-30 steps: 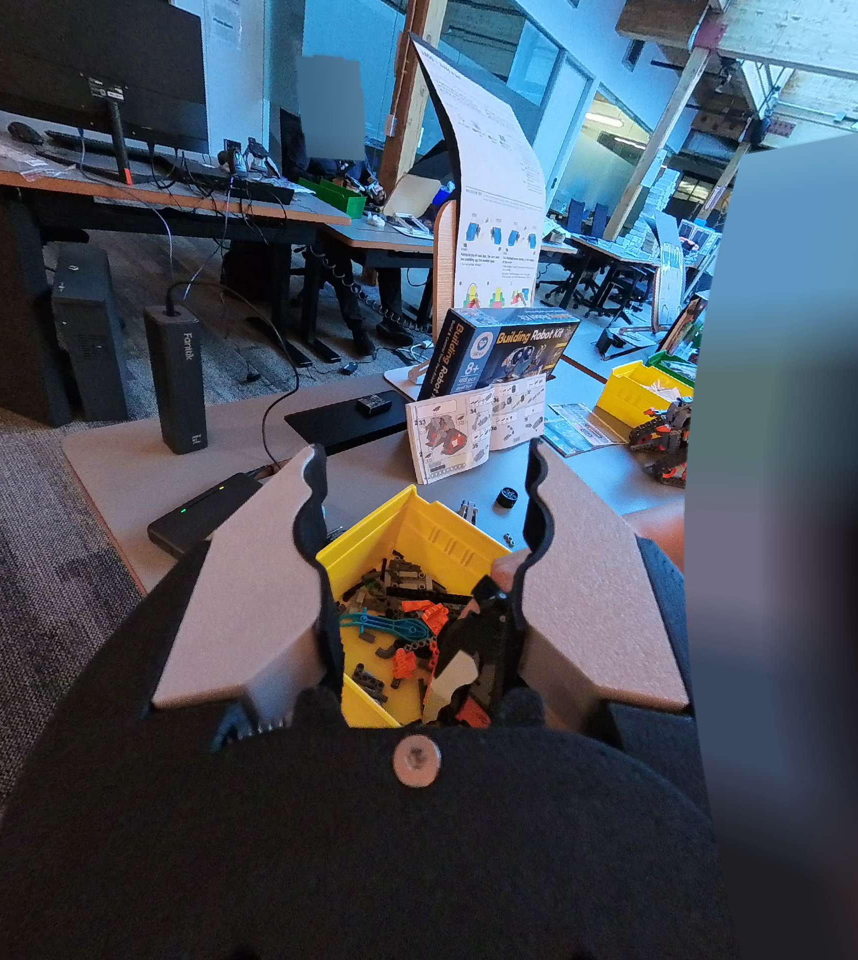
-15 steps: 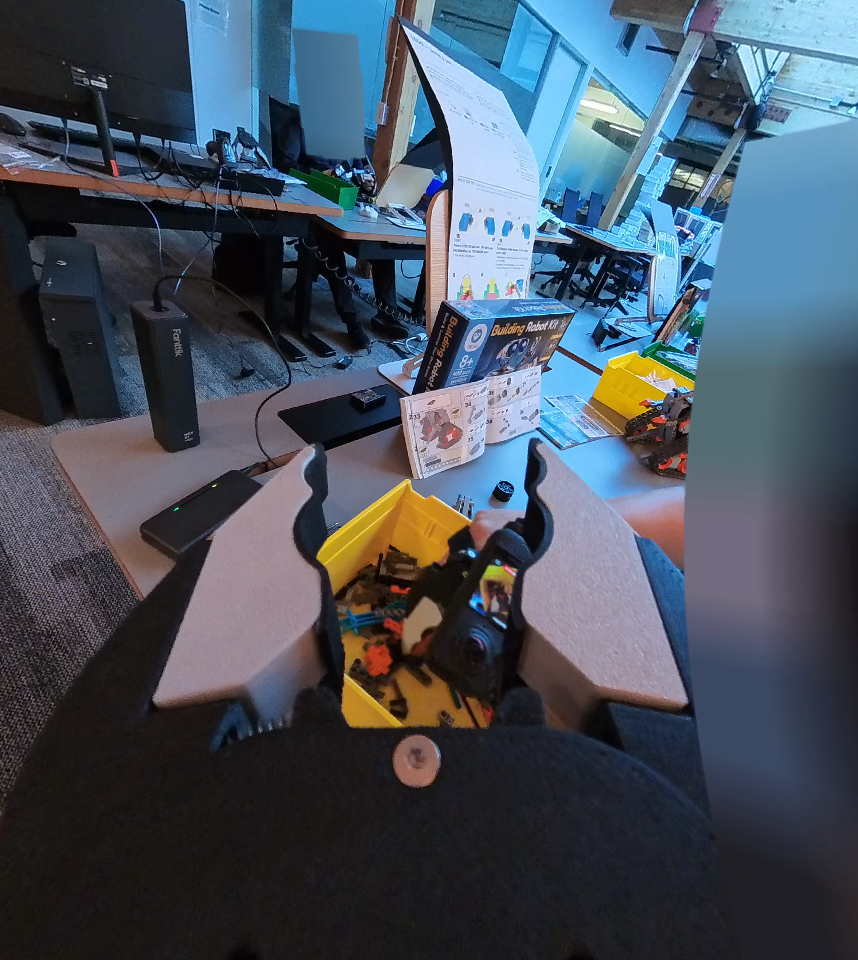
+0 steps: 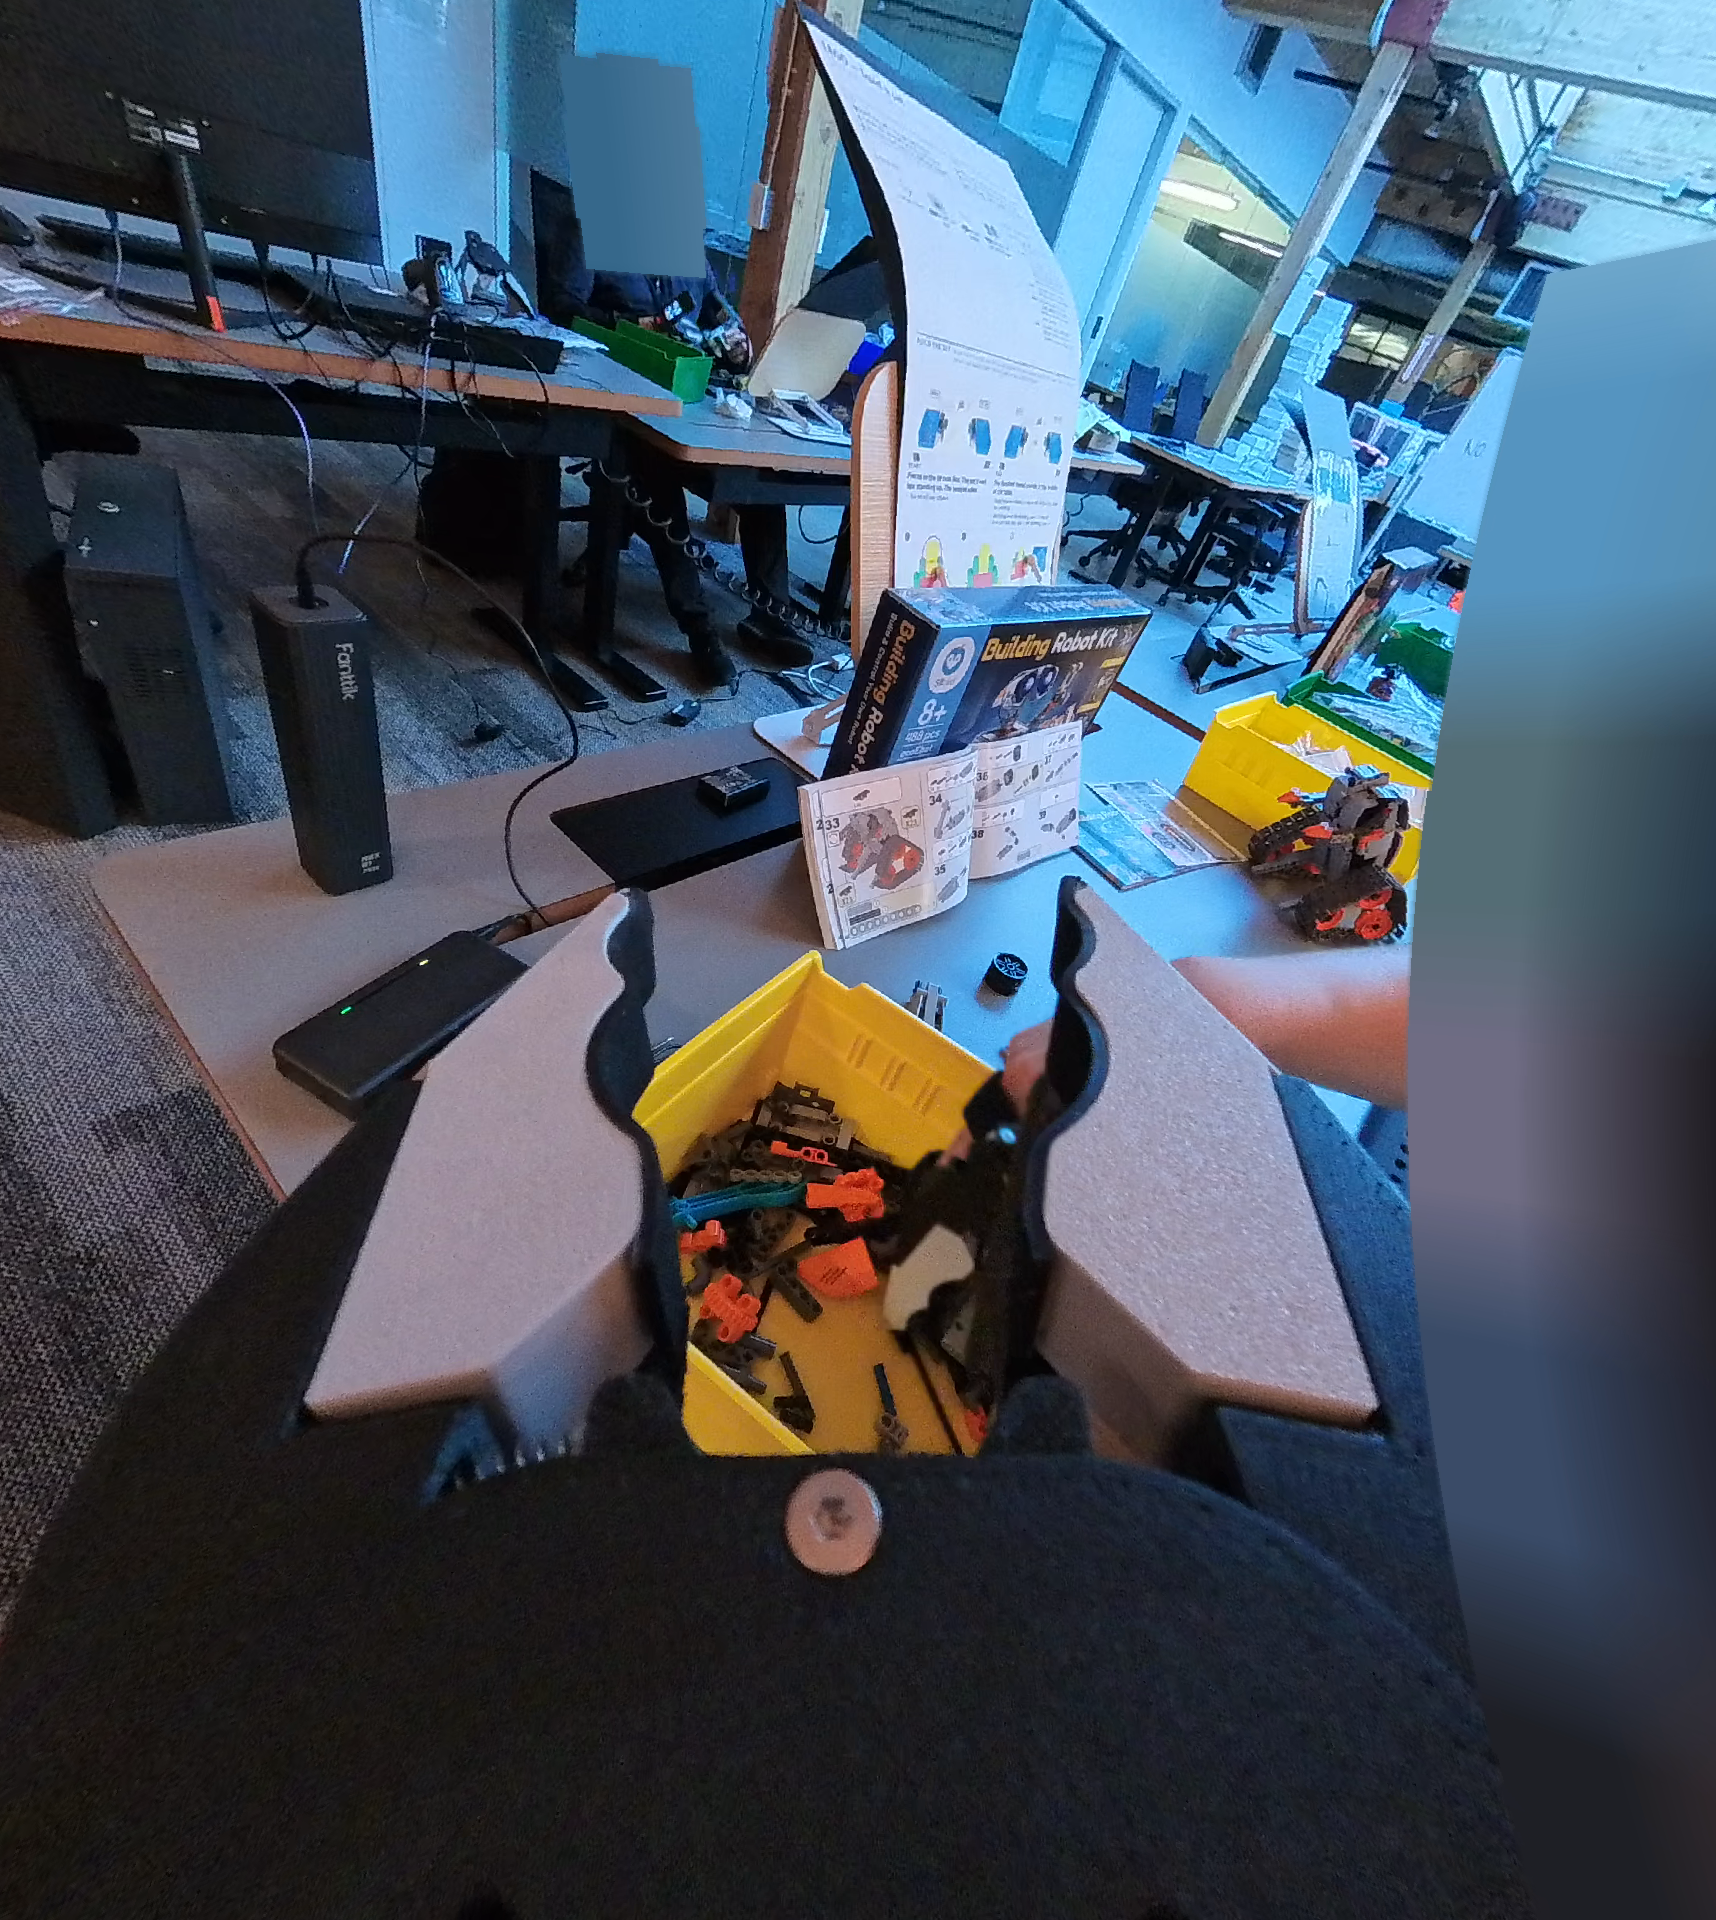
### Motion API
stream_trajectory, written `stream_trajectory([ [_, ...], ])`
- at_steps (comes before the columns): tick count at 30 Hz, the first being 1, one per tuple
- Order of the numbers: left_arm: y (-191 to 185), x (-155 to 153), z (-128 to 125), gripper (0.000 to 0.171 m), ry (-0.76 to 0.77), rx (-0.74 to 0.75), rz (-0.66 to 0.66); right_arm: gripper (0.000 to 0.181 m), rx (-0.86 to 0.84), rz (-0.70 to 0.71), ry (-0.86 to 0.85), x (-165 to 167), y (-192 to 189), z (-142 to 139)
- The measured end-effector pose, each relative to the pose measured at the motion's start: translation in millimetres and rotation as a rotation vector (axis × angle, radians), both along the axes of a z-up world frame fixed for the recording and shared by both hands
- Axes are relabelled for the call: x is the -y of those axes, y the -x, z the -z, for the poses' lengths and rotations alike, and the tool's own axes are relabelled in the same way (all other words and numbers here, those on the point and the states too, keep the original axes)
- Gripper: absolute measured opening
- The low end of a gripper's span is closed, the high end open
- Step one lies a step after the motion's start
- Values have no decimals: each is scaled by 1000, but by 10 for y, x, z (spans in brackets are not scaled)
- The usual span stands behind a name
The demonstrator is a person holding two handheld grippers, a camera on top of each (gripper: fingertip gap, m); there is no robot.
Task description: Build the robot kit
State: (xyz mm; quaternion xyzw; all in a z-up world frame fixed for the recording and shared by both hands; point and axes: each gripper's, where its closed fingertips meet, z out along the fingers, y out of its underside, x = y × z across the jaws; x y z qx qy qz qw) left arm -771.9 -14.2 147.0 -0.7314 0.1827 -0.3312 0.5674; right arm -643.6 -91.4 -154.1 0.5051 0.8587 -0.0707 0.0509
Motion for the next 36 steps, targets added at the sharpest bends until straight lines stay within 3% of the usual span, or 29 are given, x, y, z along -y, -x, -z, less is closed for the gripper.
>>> stream_trajectory([
  [4,-11,8,-6,76,-4,-2,2,88,36,-19,-174,-26,-77,106],
  [5,-17,10,-5,76,-3,-3,4,68,38,-10,-219,-83,-83,105],
  [7,-29,10,0,76,-1,-6,8,53,39,0,-224,-119,-96,95],
  [11,-58,22,8,76,-1,-17,16,49,23,85,-194,-246,-36,70],
  [16,-56,25,-3,76,-6,-14,16,10,-121,142,-238,-586,277,-172],
  [23,-62,18,2,76,-3,-14,18,13,-200,288,-290,-1047,565,-246],
  [26,-78,15,11,76,0,-17,23,28,-205,295,-363,-1152,519,-291],
  [32,-89,-2,23,76,6,-21,22,29,-175,279,-214,-750,278,-374],
  [36,-96,-5,20,76,6,-21,19,29,-29,254,-172,-549,-58,-284],
])
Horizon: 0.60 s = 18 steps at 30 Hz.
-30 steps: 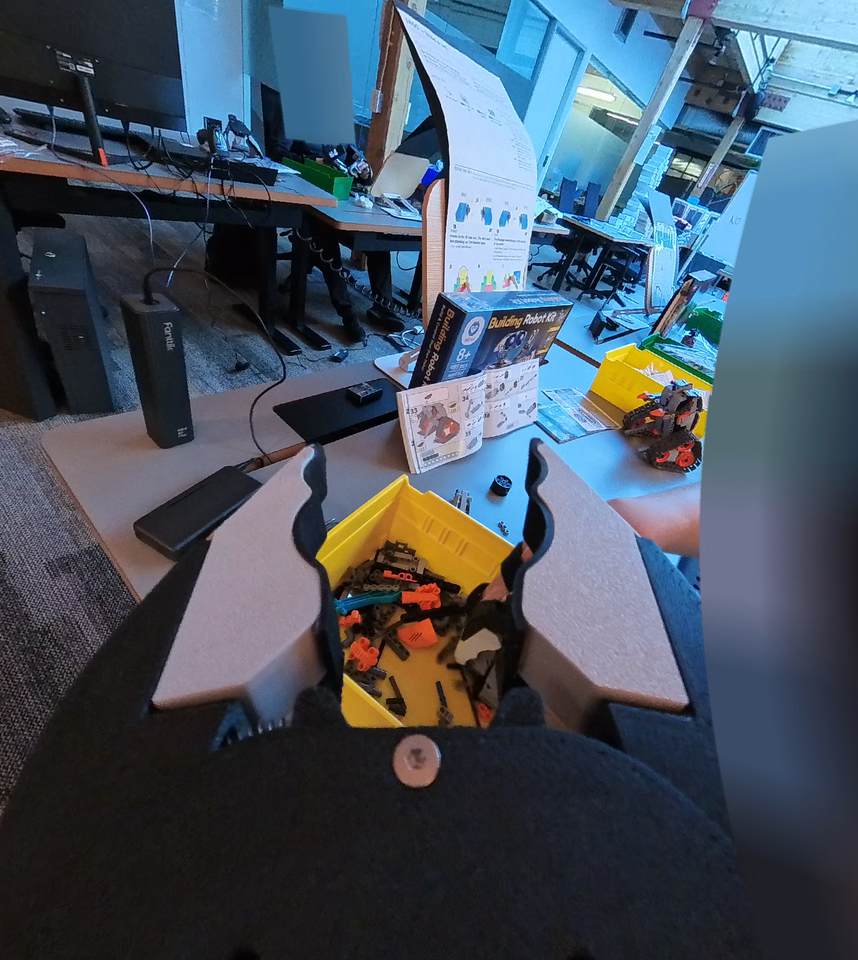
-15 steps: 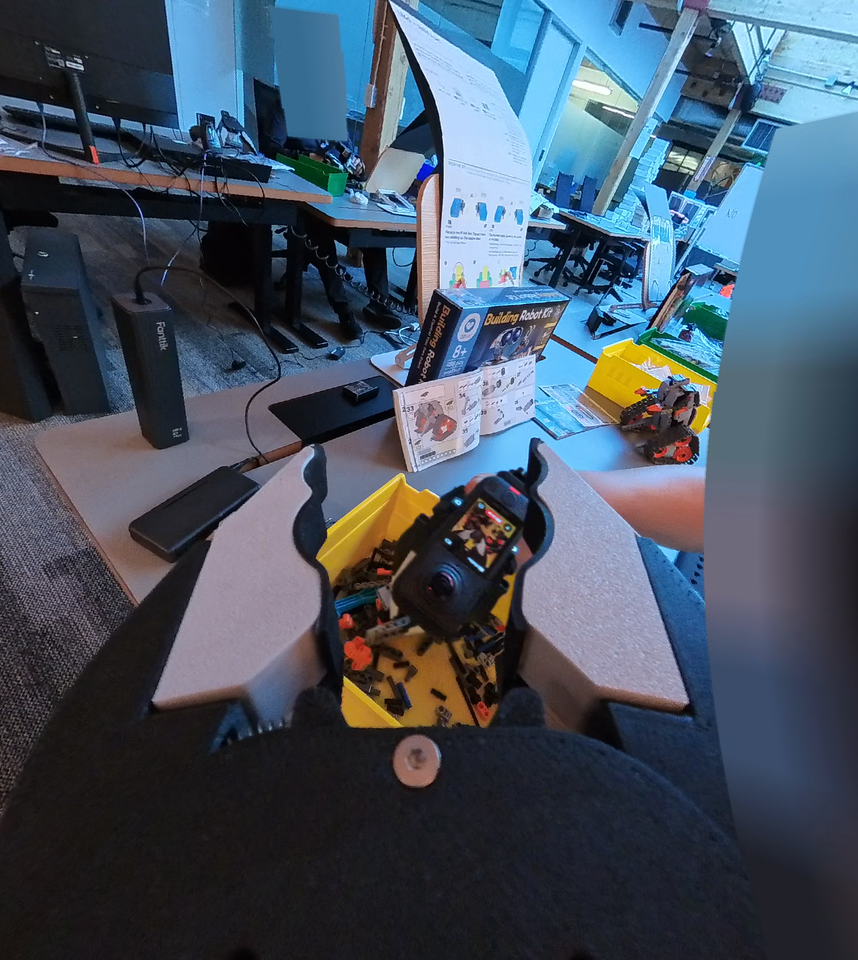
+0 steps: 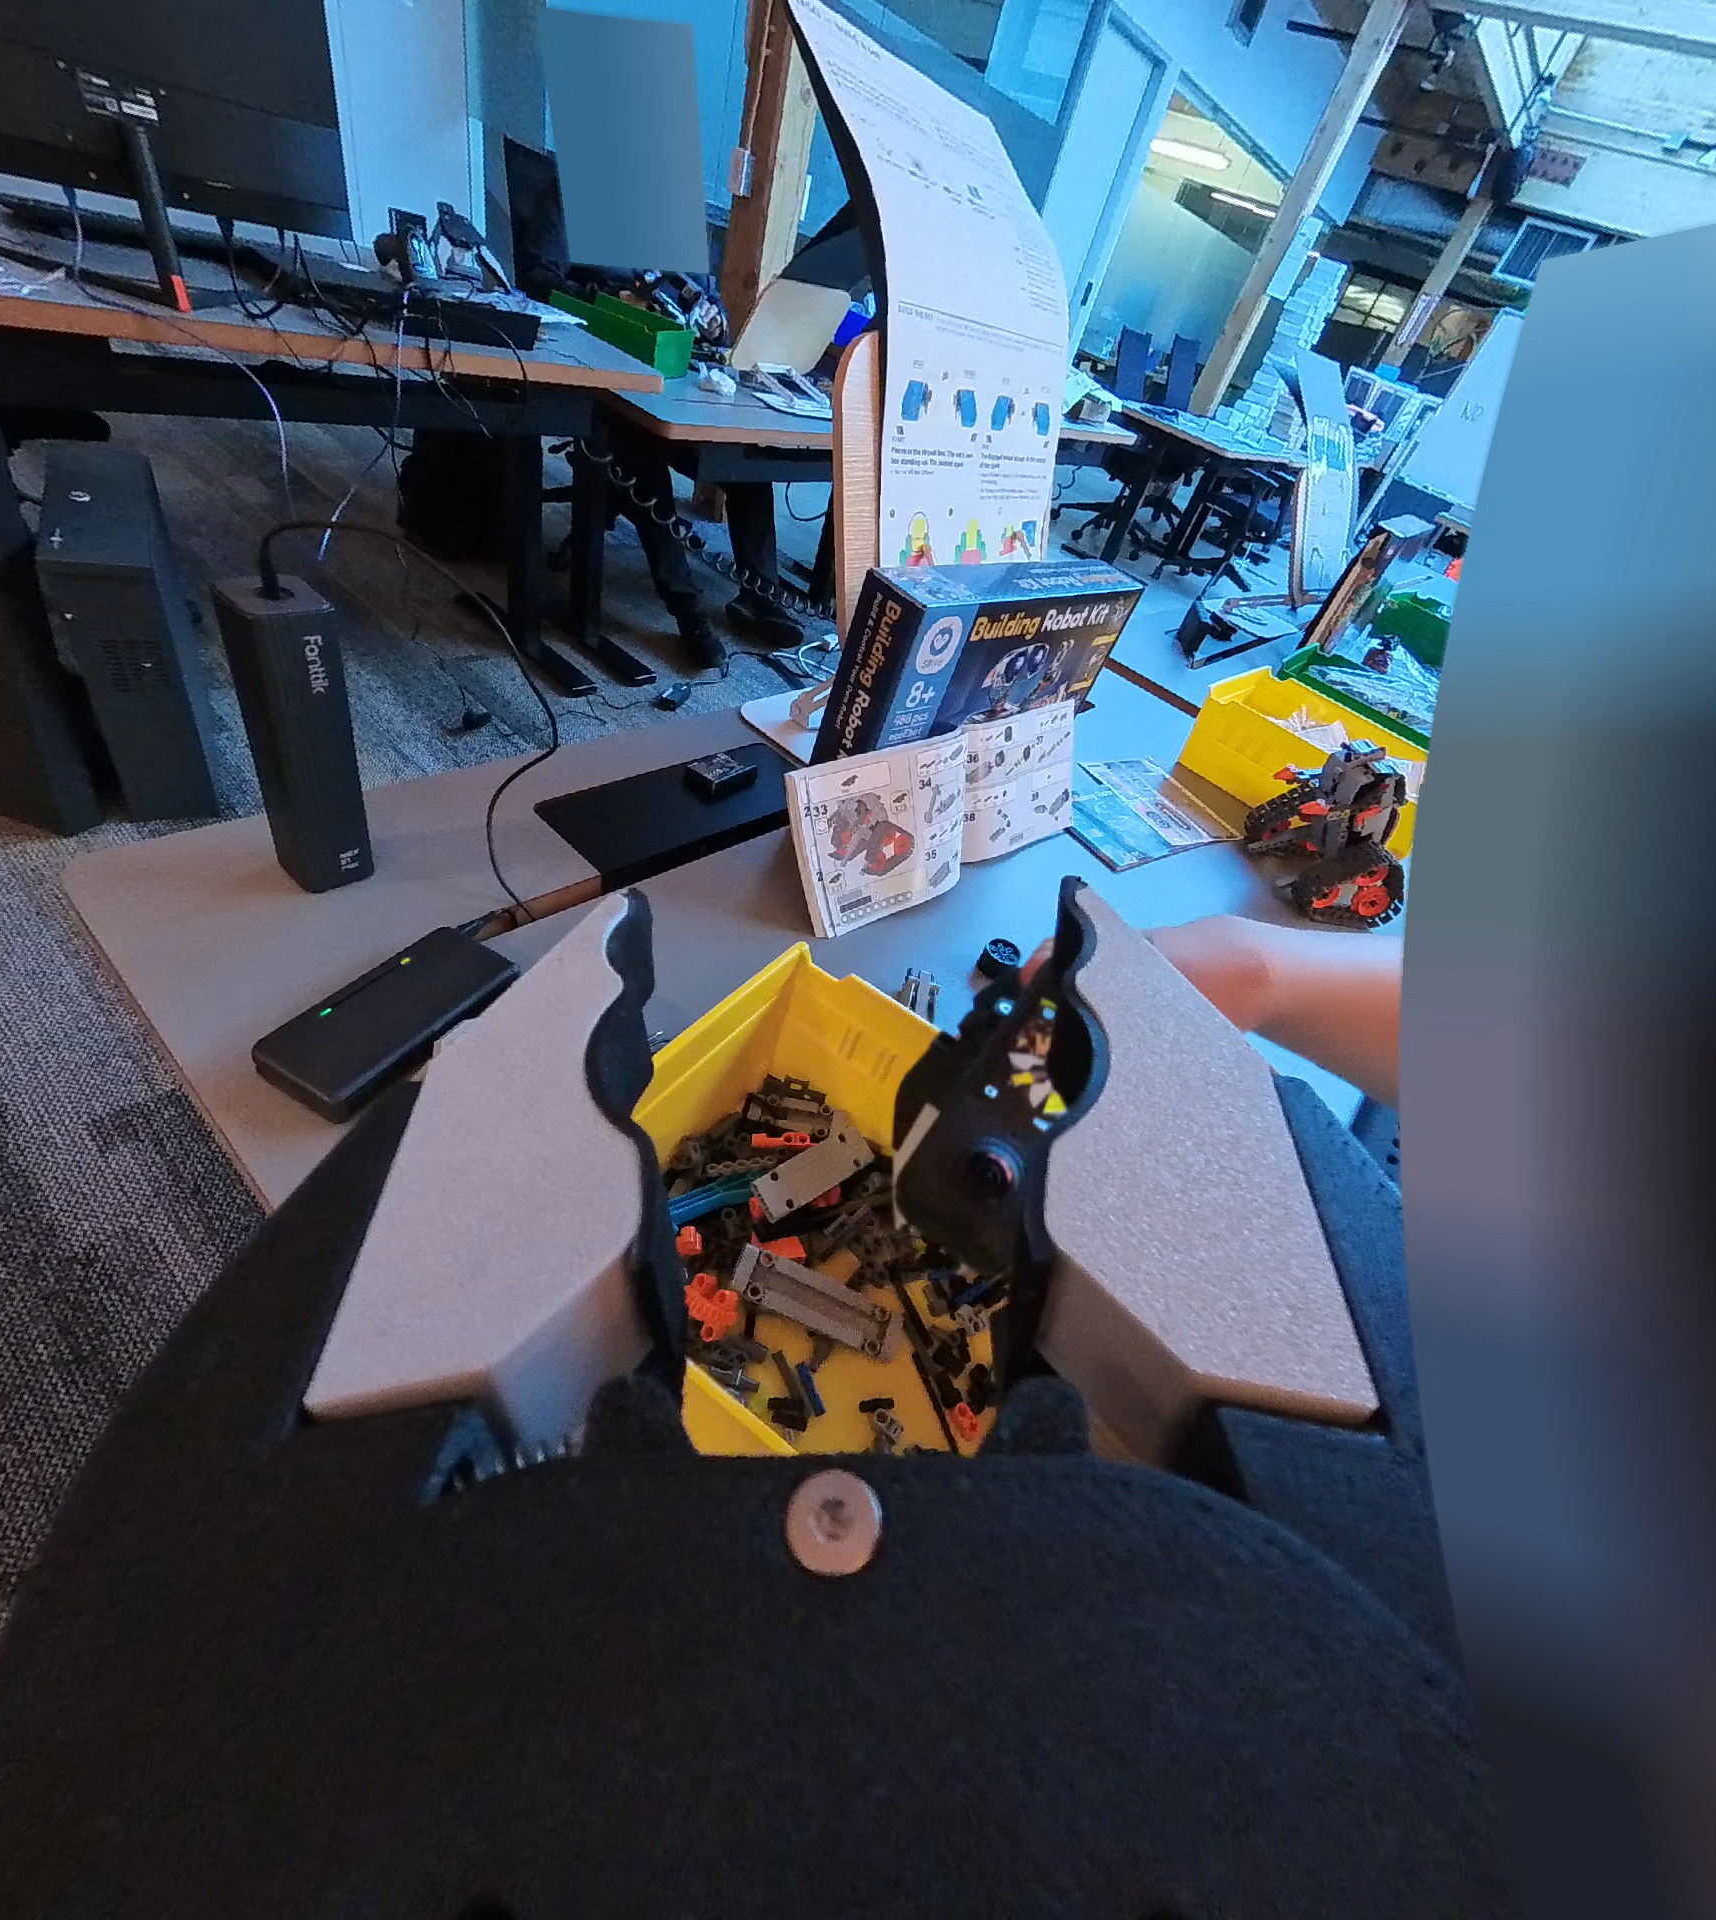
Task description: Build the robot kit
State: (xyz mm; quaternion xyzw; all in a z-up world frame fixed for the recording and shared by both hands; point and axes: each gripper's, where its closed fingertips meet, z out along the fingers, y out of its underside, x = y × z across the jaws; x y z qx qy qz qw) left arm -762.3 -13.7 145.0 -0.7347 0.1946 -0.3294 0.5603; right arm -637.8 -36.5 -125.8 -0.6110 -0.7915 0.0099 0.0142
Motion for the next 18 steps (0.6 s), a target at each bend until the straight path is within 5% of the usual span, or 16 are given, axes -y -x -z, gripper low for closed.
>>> stream_trajectory([
  [6,-51,2,26,77,4,-25,5,43,210,89,-89,-119,-287,61],
  [11,-70,2,34,77,6,-30,10,37,275,198,-77,-174,-302,90],
  [18,-76,-2,40,77,9,-30,14,15,314,143,-86,-218,-222,254],
])
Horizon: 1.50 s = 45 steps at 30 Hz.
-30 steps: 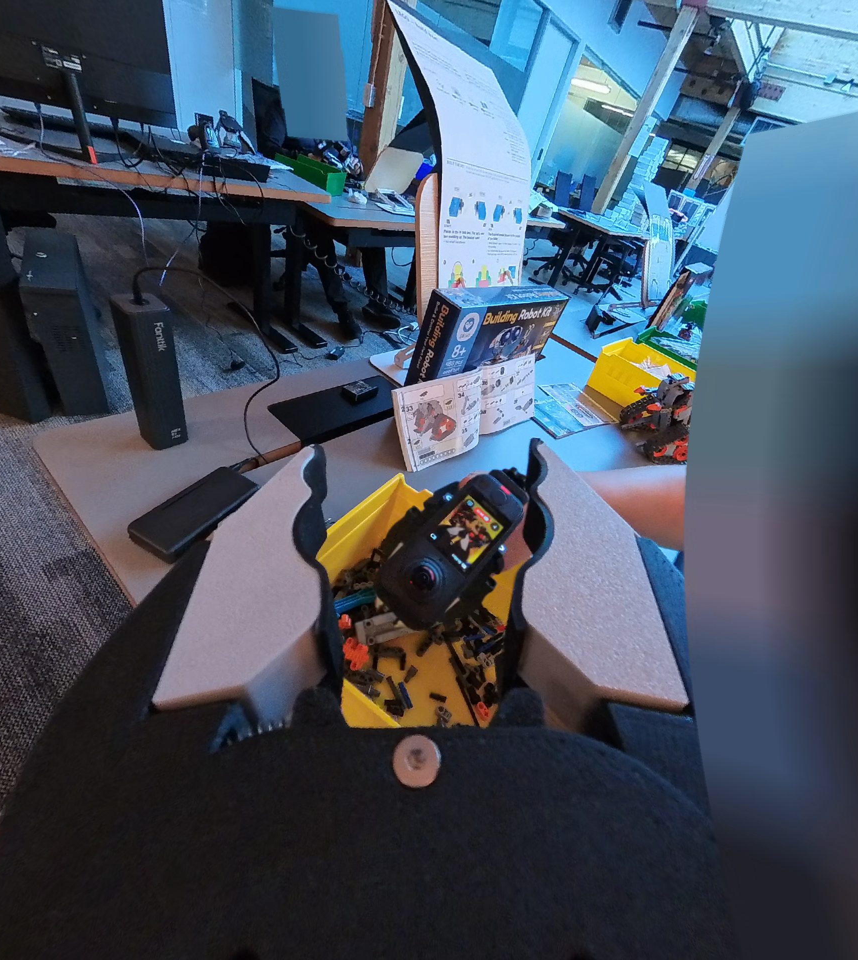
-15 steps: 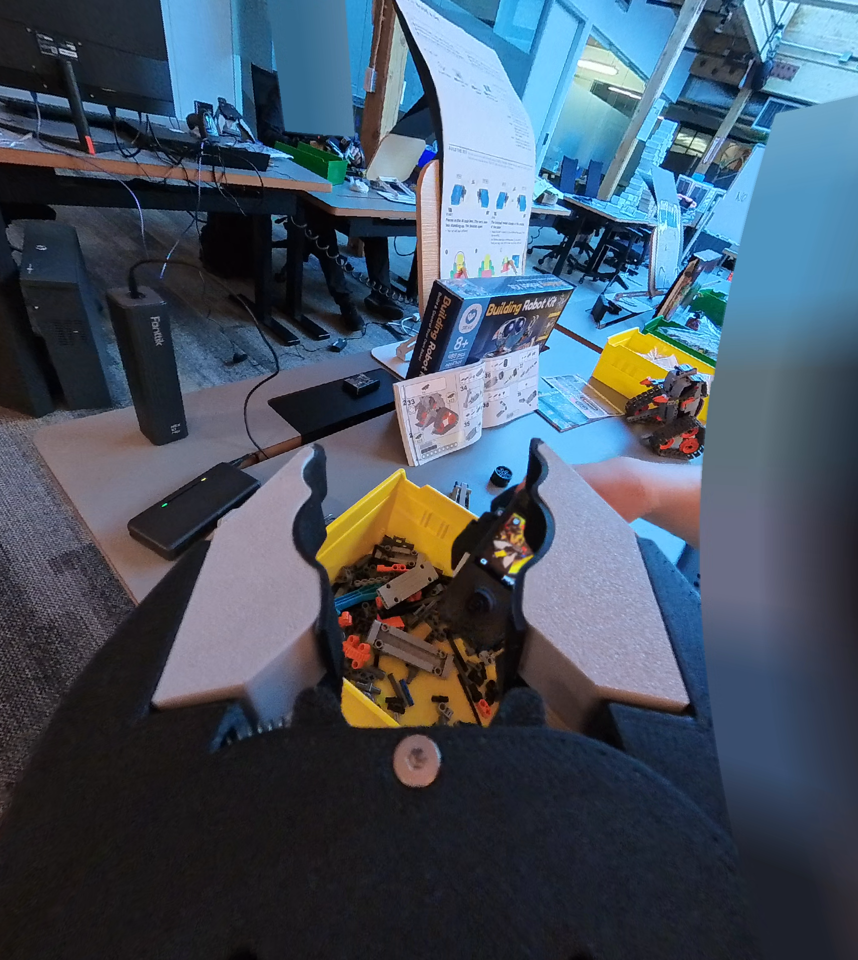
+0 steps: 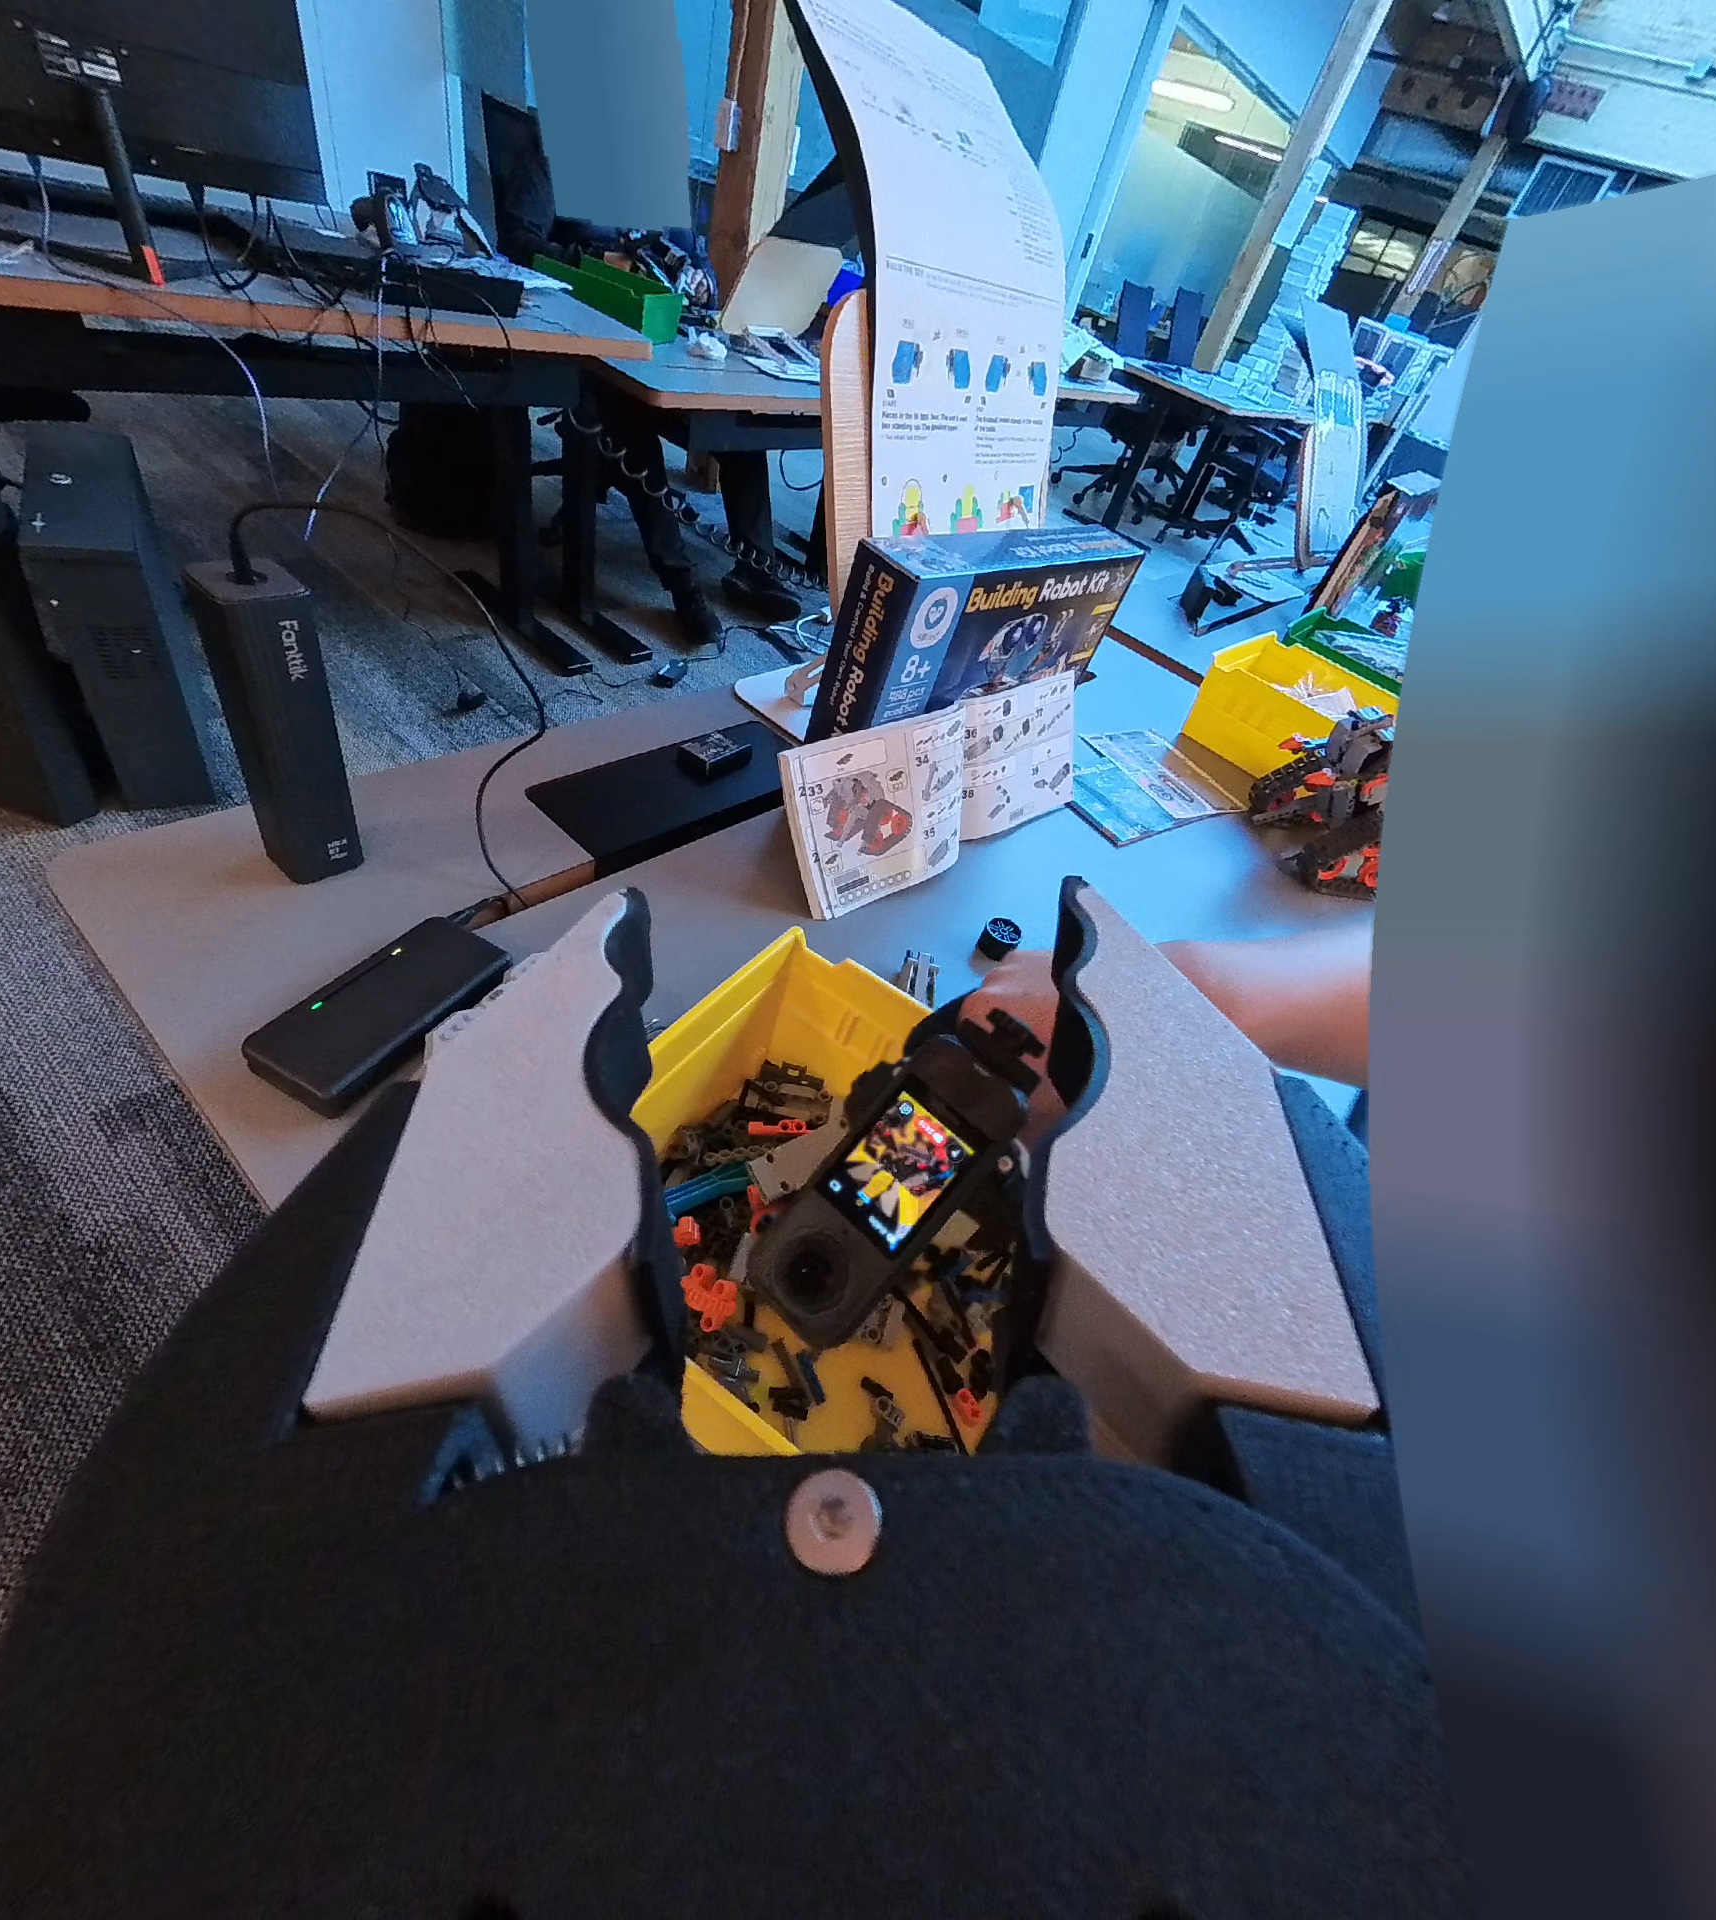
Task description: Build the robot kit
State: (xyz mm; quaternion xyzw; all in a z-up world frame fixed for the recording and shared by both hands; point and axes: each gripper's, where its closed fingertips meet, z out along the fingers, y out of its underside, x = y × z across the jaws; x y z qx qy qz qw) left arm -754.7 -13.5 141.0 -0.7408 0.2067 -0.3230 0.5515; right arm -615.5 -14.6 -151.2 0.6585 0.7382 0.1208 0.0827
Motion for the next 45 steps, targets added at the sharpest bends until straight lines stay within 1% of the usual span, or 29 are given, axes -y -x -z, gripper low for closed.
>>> stream_trajectory([
  [1,-3,2,0,77,-1,-1,1,14,-28,-7,-1,-3,71,-1],
  [4,-14,3,5,77,1,-4,4,12,-183,-25,35,49,362,-38],
  [6,-23,4,15,77,4,-8,7,14,-200,-10,49,63,393,-102],
  [8,-27,5,23,77,7,-12,9,22,-162,-4,52,61,292,-172],
  [9,-29,6,25,77,7,-13,10,29,-125,4,68,79,209,-187],
  [11,-28,8,25,77,6,-13,10,35,-32,8,101,132,14,-212],
  [15,-25,7,25,77,8,-10,10,37,105,-10,108,211,-251,-197],
  [18,-38,11,31,77,9,-14,14,36,128,-39,104,281,-279,-136],
  [21,-55,19,37,77,9,-22,18,34,157,-68,52,221,-283,-60],
  [23,-62,22,38,77,9,-25,20,27,136,-77,33,206,-200,-38],
  [25,-68,24,41,77,9,-27,21,20,86,-69,65,251,-91,-12],
  [28,-75,22,48,77,12,-29,24,20,-55,-51,82,261,182,17],
  [30,-78,19,54,77,14,-30,24,19,-139,-62,53,192,341,10],
  [34,-91,15,68,77,18,-38,26,21,-219,-93,6,99,457,-94],
  [36,-94,10,74,77,20,-41,25,25,-189,-73,27,102,374,-135],
  [40,-100,3,80,77,23,-43,24,30,-94,-50,-10,3,156,-196],
  [43,-109,5,84,77,23,-48,25,32,-10,-44,-21,-51,-32,-193],
  [45,-108,2,87,77,24,-50,23,32,32,-65,-25,-57,-101,-169],
])
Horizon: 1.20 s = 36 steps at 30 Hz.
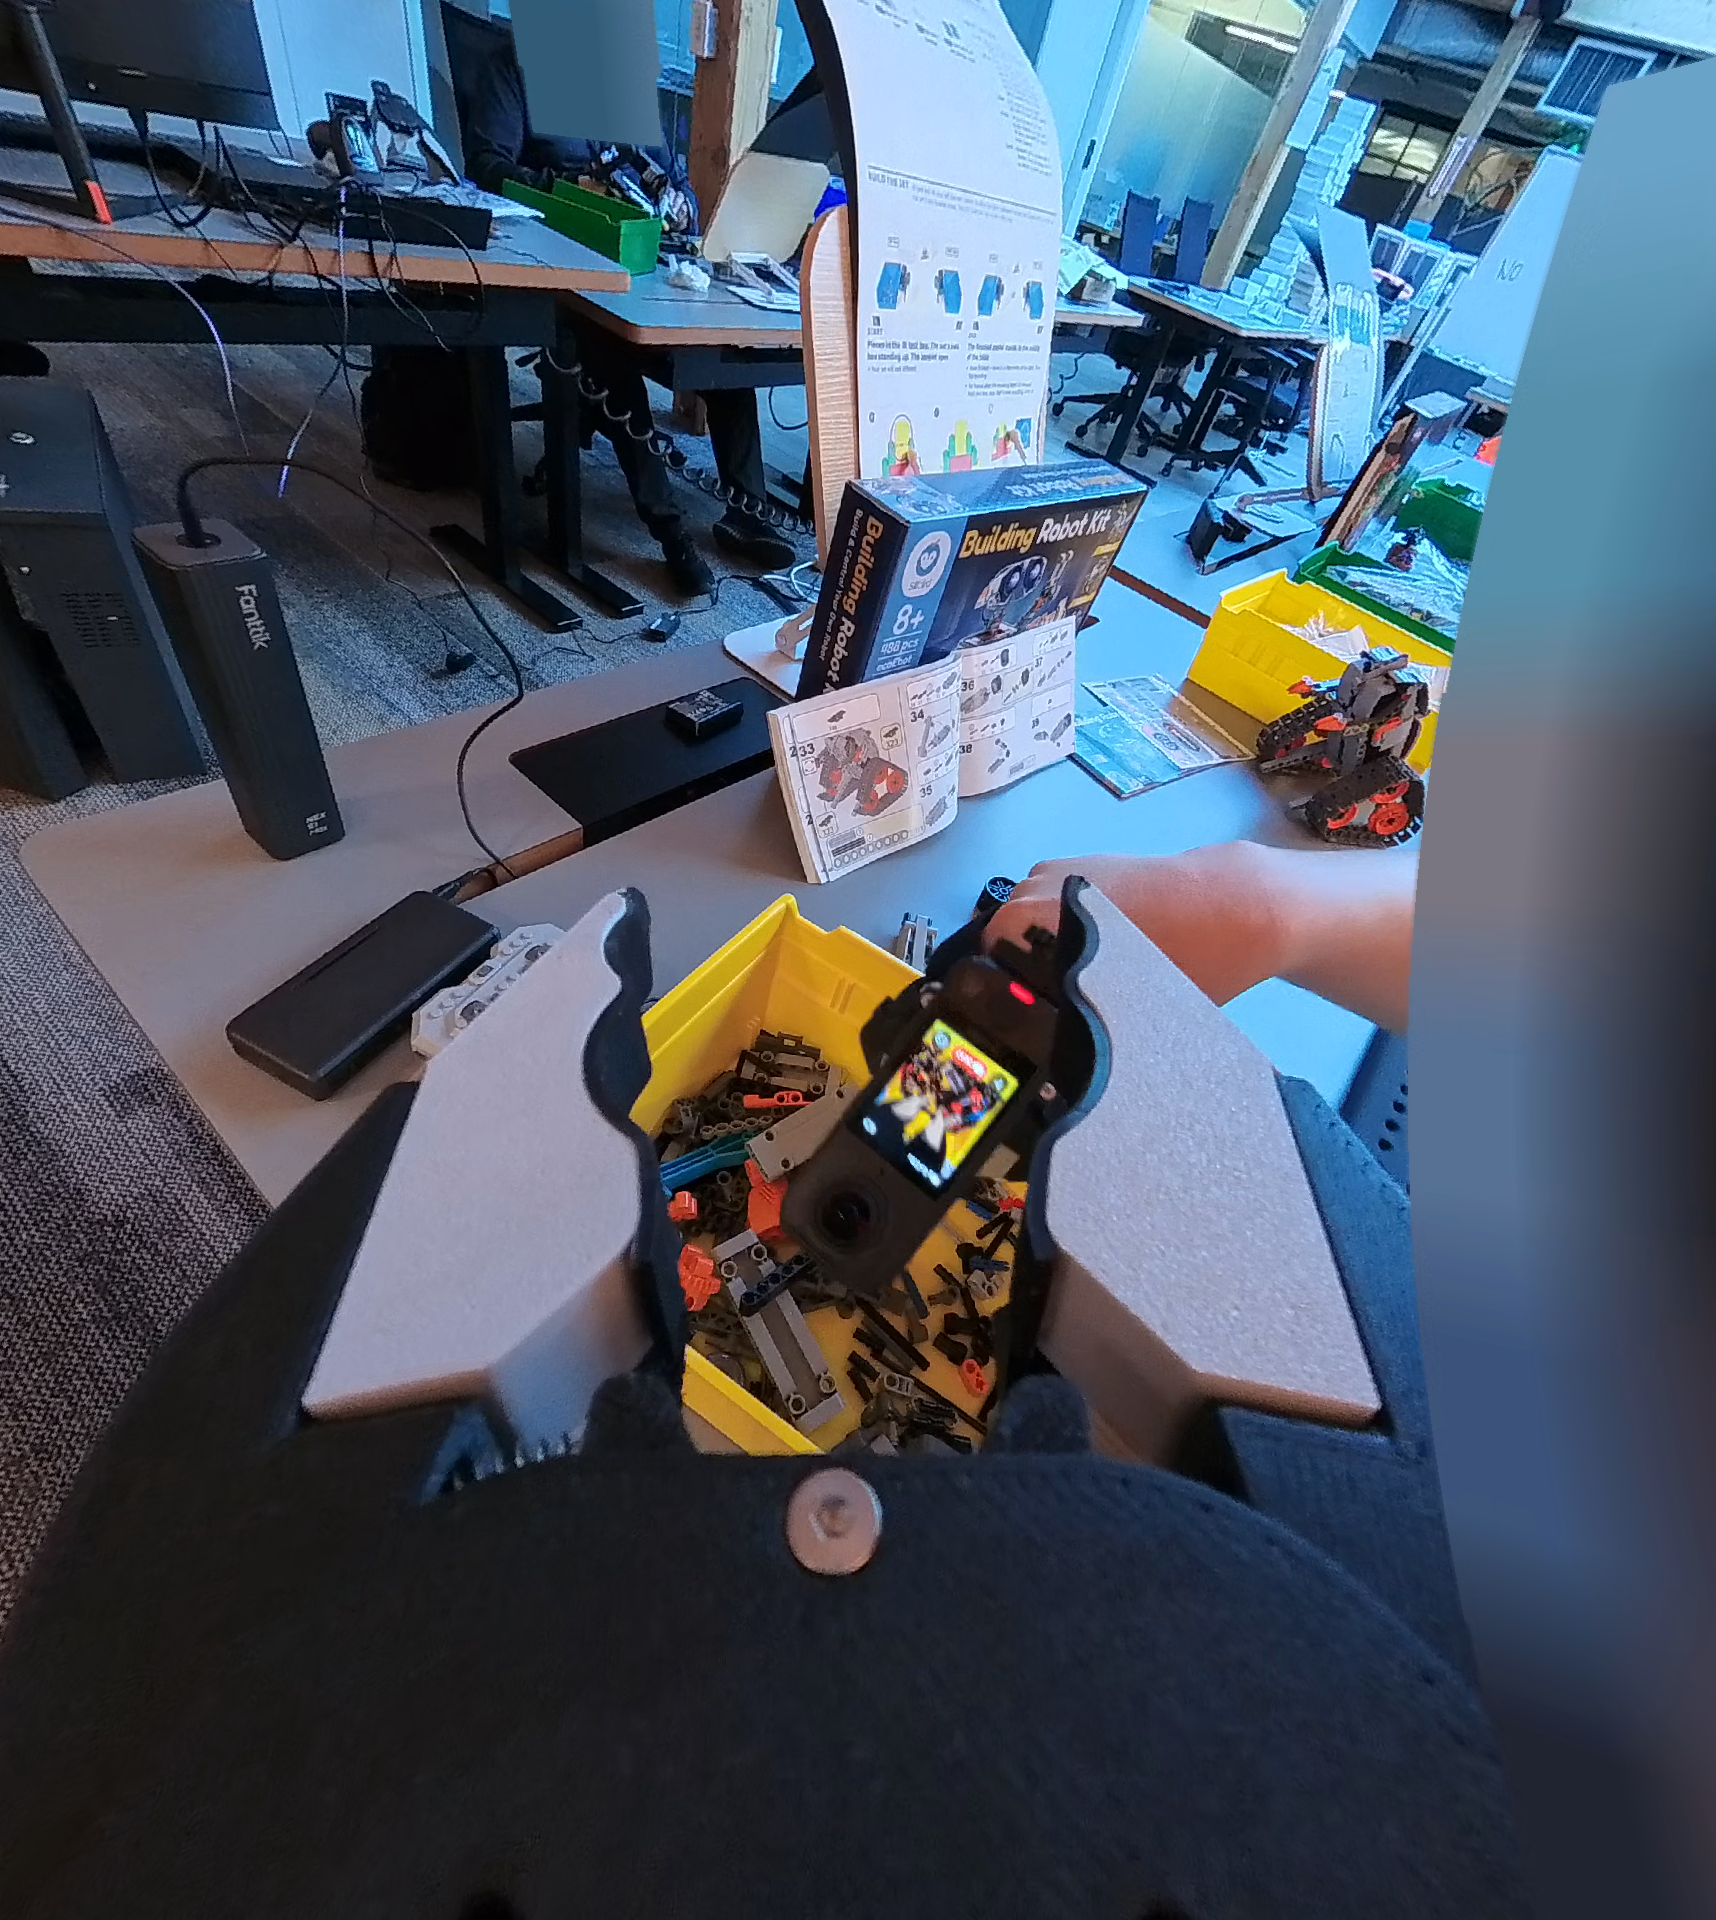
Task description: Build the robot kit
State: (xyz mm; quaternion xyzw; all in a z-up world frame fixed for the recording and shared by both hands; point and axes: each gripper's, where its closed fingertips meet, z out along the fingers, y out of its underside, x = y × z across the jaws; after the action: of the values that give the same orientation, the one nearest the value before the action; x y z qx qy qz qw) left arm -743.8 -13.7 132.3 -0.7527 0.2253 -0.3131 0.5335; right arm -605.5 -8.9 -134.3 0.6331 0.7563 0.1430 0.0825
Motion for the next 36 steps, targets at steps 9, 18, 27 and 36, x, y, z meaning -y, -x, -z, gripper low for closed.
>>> stream_trajectory([
  [9,9,-5,5,77,4,1,-3,28,104,-191,-226,-505,102,47],
  [18,-13,-7,28,77,12,-8,7,17,142,-266,-147,-520,89,133],
  [27,-17,10,23,77,9,-12,9,22,-24,-189,-66,-437,230,68],
  [36,-20,13,31,77,12,-13,13,18,-183,-178,112,-13,603,170],
])
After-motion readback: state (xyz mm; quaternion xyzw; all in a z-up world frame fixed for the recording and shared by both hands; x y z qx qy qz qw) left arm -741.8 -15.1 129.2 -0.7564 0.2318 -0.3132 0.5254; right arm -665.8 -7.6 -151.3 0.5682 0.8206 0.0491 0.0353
